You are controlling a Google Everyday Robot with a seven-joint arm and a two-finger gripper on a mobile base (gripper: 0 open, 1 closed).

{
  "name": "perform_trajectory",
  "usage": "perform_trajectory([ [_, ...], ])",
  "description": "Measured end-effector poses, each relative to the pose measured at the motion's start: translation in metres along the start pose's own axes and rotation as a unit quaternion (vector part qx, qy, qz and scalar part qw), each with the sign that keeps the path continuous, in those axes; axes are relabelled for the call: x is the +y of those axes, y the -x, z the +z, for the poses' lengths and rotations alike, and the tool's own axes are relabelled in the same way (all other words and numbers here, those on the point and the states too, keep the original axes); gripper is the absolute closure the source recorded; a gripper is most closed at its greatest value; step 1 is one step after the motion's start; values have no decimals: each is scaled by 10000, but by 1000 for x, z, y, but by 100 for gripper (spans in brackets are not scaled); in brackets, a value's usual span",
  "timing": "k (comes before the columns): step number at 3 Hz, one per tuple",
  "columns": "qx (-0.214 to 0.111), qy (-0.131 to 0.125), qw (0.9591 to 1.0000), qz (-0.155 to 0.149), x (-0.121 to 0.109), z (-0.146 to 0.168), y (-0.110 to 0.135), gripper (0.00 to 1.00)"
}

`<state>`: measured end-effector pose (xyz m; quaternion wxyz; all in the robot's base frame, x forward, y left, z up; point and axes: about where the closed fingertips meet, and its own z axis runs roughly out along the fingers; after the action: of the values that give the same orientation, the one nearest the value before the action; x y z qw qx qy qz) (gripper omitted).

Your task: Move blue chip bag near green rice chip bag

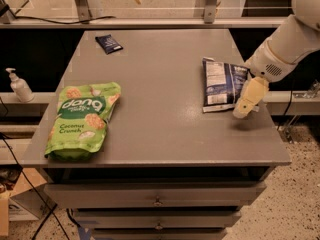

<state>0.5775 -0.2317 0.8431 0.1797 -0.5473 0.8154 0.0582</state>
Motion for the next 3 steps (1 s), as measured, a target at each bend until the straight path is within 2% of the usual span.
perform_trajectory([
  [1, 135, 133, 9998, 0, 1, 17, -2, 18],
  [2, 155, 133, 9996, -172, 3, 16, 10, 42],
  [3, 76, 76, 9986, -510, 9, 4, 36, 64],
])
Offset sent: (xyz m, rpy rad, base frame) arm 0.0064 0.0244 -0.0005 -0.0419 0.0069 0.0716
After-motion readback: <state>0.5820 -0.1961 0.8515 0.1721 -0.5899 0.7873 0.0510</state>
